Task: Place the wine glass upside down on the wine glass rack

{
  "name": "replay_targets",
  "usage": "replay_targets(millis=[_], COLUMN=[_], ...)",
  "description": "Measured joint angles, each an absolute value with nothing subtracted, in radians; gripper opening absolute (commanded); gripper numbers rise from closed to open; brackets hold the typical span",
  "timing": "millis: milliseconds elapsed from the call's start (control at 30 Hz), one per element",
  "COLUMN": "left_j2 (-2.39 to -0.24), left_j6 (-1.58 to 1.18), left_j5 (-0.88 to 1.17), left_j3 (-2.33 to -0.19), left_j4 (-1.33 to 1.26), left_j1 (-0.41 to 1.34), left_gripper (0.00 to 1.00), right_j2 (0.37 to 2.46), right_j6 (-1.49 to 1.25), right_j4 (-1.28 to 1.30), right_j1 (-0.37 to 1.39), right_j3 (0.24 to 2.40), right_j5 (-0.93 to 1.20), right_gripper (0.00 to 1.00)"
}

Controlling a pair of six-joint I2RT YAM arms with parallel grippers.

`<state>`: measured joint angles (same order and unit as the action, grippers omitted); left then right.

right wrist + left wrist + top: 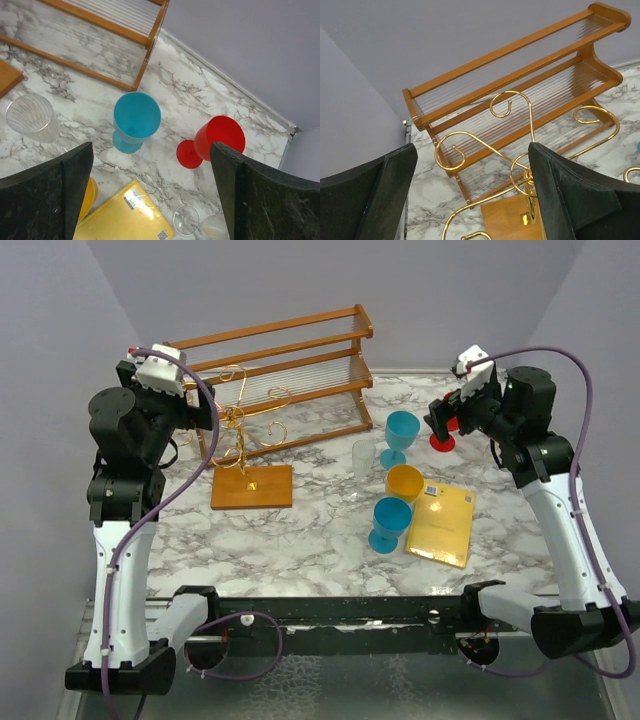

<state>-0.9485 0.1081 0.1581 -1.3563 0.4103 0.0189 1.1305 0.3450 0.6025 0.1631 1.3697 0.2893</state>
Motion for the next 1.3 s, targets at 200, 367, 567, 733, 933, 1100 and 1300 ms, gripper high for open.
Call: replay_targets(millis=[200,367,567,733,933,1100,1300], left_j2=[-1.022,-1.064,-1.112,-1.120,-1.120,-1.120,-1.117], left_j6=[0.131,0.134,0.133,0.130,0.126,0.125,0.125], left_j5=[0.223,0.277,0.299,0.302,0.307,0.307,0.307], left_j3=[-1.458,-1.491,-1.504,-1.514,-1.515,-1.515,-1.515], left_j4=[0.442,0.444,0.444,0.442,0.437,0.435,0.435], left_j1=[0.019,0.019,0.019,0.019,0.019,0.019,0.019], left_gripper=[0.96,0.96,0.96,0.95,0.95,0.95,0.95], right_j2=[1.219,1.279,1.374,1.464,1.564,1.625,1.664], right_j6=[0.380,0.384,0.367,0.360,0.345,0.331,0.314], right_j4=[0.643,0.662,0.705,0.761,0.825,0.871,0.894], right_j1=[0.188,0.267,0.367,0.453,0.492,0.508,0.530], right_j3=[1.373,1.380,1.461,1.538,1.586,1.600,1.616], right_j5=[0.315,0.356,0.371,0.327,0.273,0.239,0.230], right_gripper=[0.99,0.90,0.73,0.60,0.49,0.41,0.19])
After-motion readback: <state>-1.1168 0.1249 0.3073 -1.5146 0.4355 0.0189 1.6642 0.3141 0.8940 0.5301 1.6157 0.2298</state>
